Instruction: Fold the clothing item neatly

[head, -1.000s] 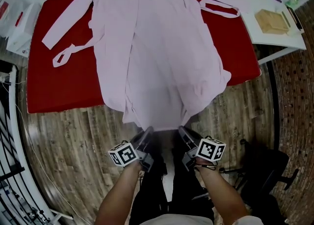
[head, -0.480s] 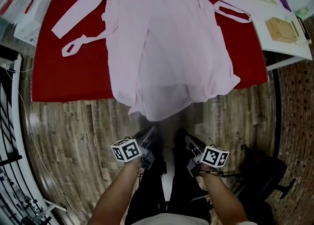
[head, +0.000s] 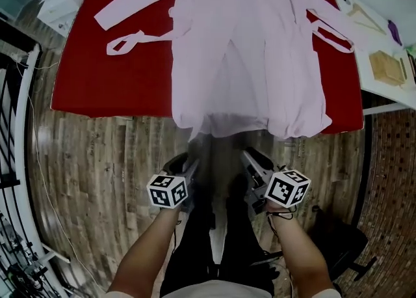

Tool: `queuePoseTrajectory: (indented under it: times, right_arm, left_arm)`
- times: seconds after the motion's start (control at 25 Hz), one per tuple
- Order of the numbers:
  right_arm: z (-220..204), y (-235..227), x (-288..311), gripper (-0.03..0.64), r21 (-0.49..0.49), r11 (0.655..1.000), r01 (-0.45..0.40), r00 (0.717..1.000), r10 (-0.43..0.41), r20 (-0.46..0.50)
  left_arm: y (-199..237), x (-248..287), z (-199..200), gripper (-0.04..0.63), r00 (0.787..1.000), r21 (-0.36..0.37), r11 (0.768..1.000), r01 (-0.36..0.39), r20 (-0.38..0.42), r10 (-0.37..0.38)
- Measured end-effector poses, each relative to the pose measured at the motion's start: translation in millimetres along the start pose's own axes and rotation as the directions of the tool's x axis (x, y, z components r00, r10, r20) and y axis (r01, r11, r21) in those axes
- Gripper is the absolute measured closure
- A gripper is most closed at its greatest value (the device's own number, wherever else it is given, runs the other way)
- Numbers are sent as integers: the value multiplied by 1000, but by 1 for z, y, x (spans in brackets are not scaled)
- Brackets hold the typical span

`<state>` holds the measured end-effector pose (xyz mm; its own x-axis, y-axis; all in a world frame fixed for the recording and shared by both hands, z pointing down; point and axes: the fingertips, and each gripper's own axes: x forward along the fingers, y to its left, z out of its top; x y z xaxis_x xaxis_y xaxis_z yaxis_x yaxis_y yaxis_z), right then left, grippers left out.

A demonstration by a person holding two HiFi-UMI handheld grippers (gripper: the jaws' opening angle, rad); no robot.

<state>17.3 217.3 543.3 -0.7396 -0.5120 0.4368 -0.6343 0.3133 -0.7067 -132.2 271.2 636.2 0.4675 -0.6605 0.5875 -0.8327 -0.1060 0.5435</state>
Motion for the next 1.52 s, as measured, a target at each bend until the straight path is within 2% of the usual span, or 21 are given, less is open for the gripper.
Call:
queuePoseTrajectory:
  times: [0.08,0.2,0.32,0.44,0.6,0.64,0.68,0.72,0.76,0.84,0.96,1.08,1.28,1.4,1.52]
  right_arm:
    - [16,18,19,529,-49,998,-27,1000,27,-3]
    - [38,40,44,521,-110,993,-50,999,50,1]
    - [61,61,67,515,-159,986,-55,998,59,19]
    - [80,74,90,515,-197,980,-27,999,34,32]
    - [92,78,118,511,-235,972,33,999,-31,11]
    - [93,77,124,505,-237,970,49,999,-50,2]
    - [95,76,129,499,-237,970,62,998,-65,-6]
    - [96,76,132,499,-237,969,68,997,-74,-14]
    - [96,78,135,499,-241,968,70,997,-79,-26]
    - [95,82,138,499,-269,960,76,993,-96,-62]
    - [95,77,141,499,-305,942,139,980,-174,-92]
    - [98,66,142,499,-276,944,182,973,-214,-90]
    - [108,66,148,500,-210,963,169,976,-193,-102]
    - [117,69,144,568,-213,963,166,979,-188,-84]
    - [124,71,134,578,-223,963,150,984,-168,-64]
  left_arm:
    - [6,3,15,407,999,99,994,-51,15,50]
    - [8,12,31,382,996,225,970,-93,17,92]
    - [9,24,39,379,993,294,950,-109,-1,114]
    - [13,38,42,380,992,306,945,-113,-14,123]
    - [19,49,47,384,993,275,955,-108,-24,119]
    - [19,50,48,419,993,268,958,-104,-25,114]
    - [18,49,50,510,994,264,960,-99,-23,108]
    - [17,48,52,573,995,262,961,-90,-21,98]
    - [13,46,54,583,996,261,963,-74,-17,82]
    - [3,37,56,584,999,265,964,-36,-12,41]
    - [-10,21,55,584,1000,267,964,1,2,-2]
    - [-25,7,57,586,999,276,961,27,25,-35]
    - [-54,-13,68,586,993,335,939,79,57,-104]
    - [-69,-21,75,586,989,378,920,102,60,-134]
    - [-85,-28,79,586,984,421,897,133,50,-170]
